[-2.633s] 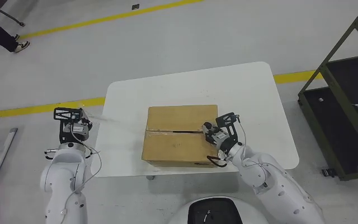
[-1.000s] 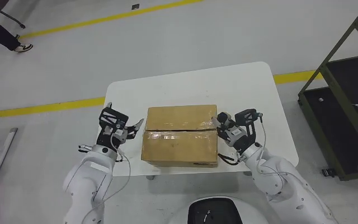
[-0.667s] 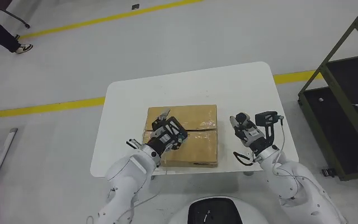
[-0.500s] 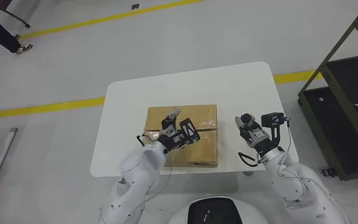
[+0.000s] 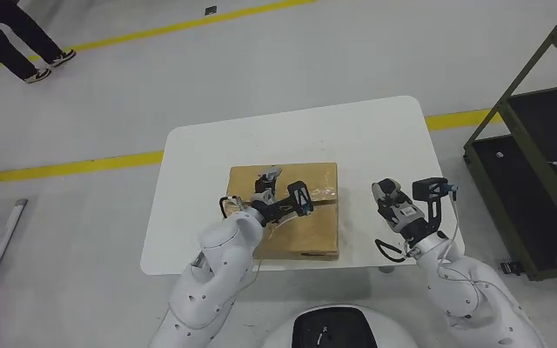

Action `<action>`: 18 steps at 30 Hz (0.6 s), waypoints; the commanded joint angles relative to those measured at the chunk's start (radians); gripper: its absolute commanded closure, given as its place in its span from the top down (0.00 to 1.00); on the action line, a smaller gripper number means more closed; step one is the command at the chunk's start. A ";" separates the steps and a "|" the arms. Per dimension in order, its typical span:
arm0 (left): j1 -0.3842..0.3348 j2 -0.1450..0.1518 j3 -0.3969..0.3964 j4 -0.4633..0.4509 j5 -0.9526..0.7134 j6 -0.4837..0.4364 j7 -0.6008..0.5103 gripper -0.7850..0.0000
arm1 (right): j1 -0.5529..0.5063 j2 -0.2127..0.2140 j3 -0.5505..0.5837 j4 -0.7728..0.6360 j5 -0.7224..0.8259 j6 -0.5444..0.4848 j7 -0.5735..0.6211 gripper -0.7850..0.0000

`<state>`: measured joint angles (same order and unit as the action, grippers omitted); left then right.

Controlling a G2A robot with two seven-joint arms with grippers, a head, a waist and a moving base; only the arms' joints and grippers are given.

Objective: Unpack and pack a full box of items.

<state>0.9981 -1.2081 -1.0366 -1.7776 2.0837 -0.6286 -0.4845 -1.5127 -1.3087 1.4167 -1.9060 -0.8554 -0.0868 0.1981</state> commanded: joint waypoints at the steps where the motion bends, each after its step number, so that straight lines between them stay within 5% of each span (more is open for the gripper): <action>1: -0.008 0.000 0.007 0.021 0.026 -0.007 0.004 1.00 | -0.001 0.000 0.000 0.002 0.001 0.000 0.000 0.22; 5: -0.025 -0.001 0.015 0.051 0.064 -0.014 0.023 0.96 | -0.001 0.001 -0.002 0.006 0.002 -0.001 -0.002 0.21; 6: -0.029 0.000 0.015 0.057 0.073 -0.016 0.028 0.85 | -0.001 0.001 -0.003 0.006 0.004 0.000 -0.002 0.21; 7: -0.032 0.000 0.013 0.063 0.078 -0.015 0.035 0.58 | -0.001 0.001 -0.003 0.007 0.005 0.000 -0.003 0.21; 11: -0.044 0.000 0.011 0.088 0.102 -0.005 0.060 0.00 | 0.001 0.001 -0.009 0.011 0.005 0.003 -0.005 0.22; 18: -0.042 -0.003 0.013 0.081 0.118 0.014 0.088 0.00 | 0.008 0.001 -0.014 0.020 0.004 0.005 -0.006 0.22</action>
<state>0.9552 -1.2109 -1.0238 -1.6945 2.2021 -0.6155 -0.3993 -1.5052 -1.3074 1.4024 -1.8866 -0.8521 -0.0818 0.1923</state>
